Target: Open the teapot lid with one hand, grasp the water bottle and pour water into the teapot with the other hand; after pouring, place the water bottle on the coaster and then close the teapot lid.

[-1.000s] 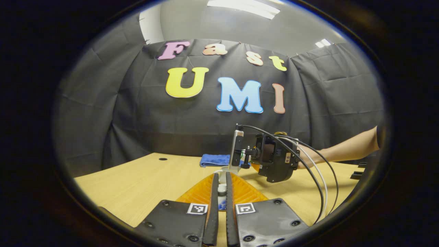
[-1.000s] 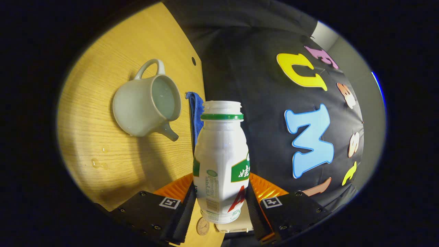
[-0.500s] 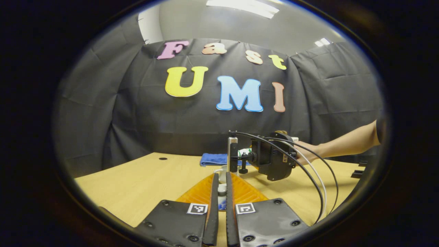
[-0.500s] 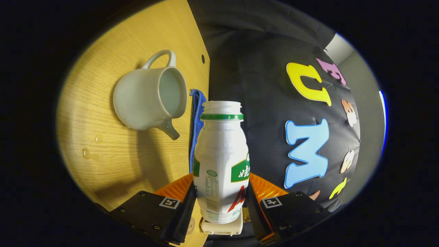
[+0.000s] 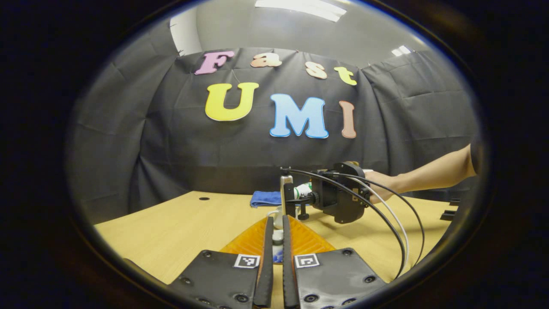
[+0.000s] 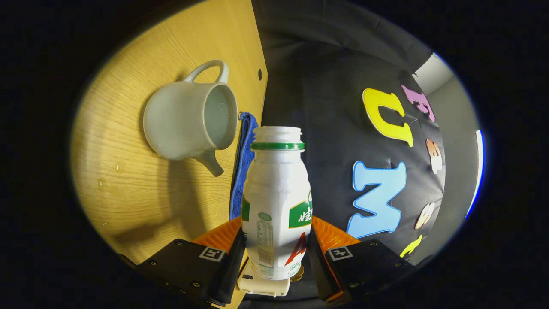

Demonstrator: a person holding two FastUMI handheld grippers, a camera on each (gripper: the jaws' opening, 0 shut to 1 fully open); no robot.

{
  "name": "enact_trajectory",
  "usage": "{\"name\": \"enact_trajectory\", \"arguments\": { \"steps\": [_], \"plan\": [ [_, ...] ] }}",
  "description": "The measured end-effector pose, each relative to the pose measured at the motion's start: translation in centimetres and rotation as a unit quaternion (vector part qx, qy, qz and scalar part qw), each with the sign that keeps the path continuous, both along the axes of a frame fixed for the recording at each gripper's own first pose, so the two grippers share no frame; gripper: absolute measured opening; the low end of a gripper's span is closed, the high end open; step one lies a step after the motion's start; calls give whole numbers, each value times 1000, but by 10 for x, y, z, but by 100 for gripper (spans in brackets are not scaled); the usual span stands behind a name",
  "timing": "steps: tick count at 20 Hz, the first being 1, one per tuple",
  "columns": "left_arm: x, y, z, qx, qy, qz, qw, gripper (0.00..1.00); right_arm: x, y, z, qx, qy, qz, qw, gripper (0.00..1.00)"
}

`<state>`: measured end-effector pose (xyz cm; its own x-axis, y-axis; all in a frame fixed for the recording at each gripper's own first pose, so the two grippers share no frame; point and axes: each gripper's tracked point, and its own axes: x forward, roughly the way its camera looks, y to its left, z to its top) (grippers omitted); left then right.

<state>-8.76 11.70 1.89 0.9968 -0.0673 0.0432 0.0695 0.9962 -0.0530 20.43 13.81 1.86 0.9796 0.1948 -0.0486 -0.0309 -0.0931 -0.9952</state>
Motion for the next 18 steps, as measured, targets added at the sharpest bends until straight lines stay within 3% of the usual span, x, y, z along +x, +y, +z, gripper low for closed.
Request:
{"name": "enact_trajectory", "arguments": {
  "steps": [4, 10, 11, 15, 18],
  "plan": [
    [-2, -1, 3, 0, -1, 1, 1000, 16, 0, -1, 3, -20, -11, 2, 1000, 71],
    [0, -4, -1, 3, 2, -3, 1000, 19, 1, 1, 9, -52, -33, 11, 998, 71],
    [-1, -5, 0, 3, 1, -5, 1000, 16, 1, 1, 9, -57, -36, 13, 998, 71],
    [-2, -4, 1, 10, -1, -2, 1000, 19, -1, 3, 13, -68, -44, 16, 997, 71],
    [-2, -4, 2, 11, -1, -2, 1000, 12, 1, 4, 17, -77, -51, 19, 996, 71]
  ]
}}
